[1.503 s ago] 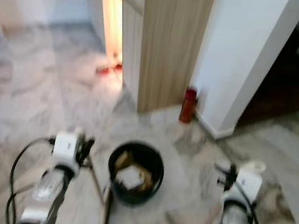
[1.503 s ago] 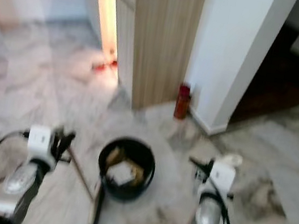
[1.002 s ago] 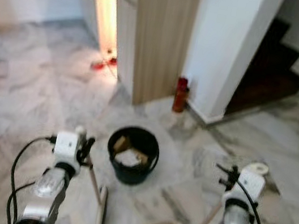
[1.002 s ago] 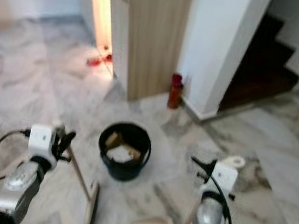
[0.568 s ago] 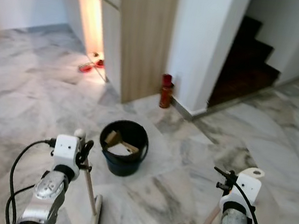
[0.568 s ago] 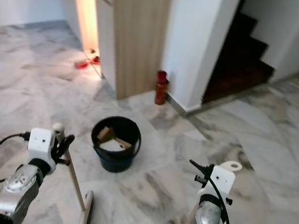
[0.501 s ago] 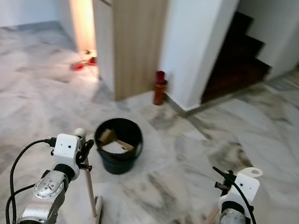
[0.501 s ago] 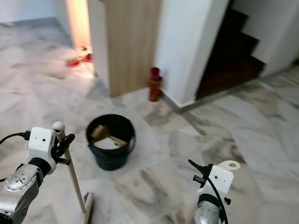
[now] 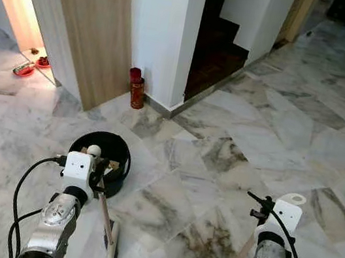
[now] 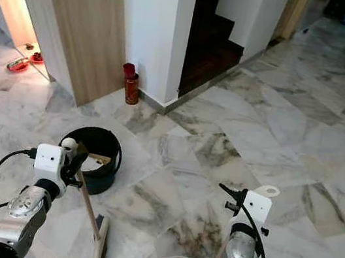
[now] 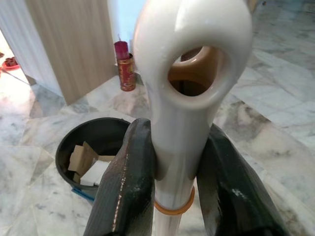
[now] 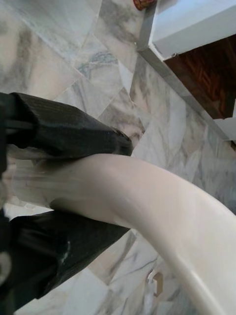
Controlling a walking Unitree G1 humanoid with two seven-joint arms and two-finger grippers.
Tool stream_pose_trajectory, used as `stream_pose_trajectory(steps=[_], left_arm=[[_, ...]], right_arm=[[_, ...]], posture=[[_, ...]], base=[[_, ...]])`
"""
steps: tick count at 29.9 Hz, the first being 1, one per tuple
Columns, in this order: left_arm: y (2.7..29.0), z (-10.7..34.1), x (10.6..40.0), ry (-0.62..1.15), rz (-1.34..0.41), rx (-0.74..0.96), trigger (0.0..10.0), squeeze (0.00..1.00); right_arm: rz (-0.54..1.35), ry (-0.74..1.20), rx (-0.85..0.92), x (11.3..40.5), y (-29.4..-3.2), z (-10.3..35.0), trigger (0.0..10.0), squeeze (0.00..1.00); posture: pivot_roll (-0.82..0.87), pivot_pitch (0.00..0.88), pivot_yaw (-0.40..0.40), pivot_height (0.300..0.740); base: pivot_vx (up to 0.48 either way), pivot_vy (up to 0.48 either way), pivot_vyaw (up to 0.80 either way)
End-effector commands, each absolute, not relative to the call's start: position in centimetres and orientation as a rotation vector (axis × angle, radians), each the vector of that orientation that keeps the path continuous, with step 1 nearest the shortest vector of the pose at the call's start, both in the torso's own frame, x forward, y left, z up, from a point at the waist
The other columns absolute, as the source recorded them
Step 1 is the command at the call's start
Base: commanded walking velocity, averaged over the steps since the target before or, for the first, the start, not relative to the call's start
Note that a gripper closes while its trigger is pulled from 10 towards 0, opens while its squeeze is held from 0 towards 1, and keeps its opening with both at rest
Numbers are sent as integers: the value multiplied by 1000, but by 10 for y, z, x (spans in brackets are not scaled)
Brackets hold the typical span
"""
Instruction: Sweep floor
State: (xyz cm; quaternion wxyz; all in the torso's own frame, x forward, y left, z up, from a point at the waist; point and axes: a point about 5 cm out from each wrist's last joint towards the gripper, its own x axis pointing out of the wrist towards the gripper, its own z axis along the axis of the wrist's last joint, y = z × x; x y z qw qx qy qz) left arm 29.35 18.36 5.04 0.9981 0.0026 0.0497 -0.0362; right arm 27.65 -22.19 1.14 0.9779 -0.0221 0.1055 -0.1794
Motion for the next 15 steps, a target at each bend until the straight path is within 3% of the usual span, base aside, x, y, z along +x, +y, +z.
stream_pose_trajectory(steps=[1, 15], left_arm=[[181, 51, 296, 106, -82, 25, 10000, 0], [176, 52, 302, 109, -97, 42, 10000, 0]], right_arm=[[-355, 198, -44, 281, -220, 15, 10000, 0], [-358, 203, -41, 280, -219, 14, 10000, 0]], posture=[[-32, 0, 9, 740], [-42, 0, 19, 740]], base=[[0, 0, -800], [0, 0, -800]])
